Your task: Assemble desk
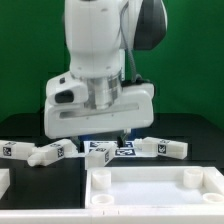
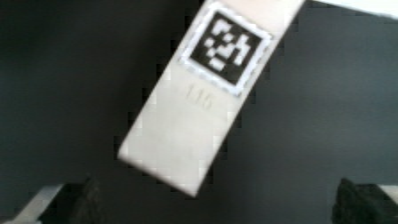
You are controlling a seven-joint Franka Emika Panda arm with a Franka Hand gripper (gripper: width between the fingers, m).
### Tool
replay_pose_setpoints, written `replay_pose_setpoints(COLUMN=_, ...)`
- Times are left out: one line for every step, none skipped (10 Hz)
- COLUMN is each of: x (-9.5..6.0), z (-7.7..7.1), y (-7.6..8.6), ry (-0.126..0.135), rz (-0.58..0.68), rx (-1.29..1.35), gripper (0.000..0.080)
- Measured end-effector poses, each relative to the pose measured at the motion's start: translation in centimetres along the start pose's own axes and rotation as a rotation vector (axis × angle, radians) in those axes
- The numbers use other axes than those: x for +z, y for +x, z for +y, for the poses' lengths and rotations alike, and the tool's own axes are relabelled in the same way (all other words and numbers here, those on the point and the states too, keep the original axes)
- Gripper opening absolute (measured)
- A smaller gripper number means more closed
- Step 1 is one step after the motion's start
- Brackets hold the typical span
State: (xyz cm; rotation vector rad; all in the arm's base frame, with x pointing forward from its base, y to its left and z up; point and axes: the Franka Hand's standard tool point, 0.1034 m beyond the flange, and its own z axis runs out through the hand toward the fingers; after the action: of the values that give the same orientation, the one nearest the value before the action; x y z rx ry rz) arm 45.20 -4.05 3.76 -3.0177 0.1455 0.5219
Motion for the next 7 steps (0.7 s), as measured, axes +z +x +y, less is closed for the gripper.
replay_pose_setpoints(x=0.2, z=-0.2, y=0.3, ry=0.061, rz=-0.036, rx=0.146, gripper=0.0649)
replay_pose_setpoints(x=0.6, z=0.5, y=0.5, ry=0.135, rz=-0.038, rx=0.248, gripper=0.0649)
replay_pose_setpoints(x=0.6, z=0.6, y=0.4, ry=0.135, rz=-0.042, rx=0.328, gripper=0.0649)
replay_pose_setpoints(x=0.7, z=0.1, y=0.5, ry=0.135, rz=-0.046, rx=0.328, gripper=0.0649)
replay_pose_setpoints(x=0.7, z=0.2, y=0.2, ry=0.138, rz=-0.074, rx=0.307, gripper=0.0649)
replay_pose_setpoints(x=0.3, z=0.8, y=0.0, ry=0.16, rz=-0.105, rx=0.319, gripper=0.0649)
replay_pose_setpoints(x=-1.0, z=1.5, y=0.0, ry=0.17, rz=-0.151, rx=0.322, gripper=0.0649)
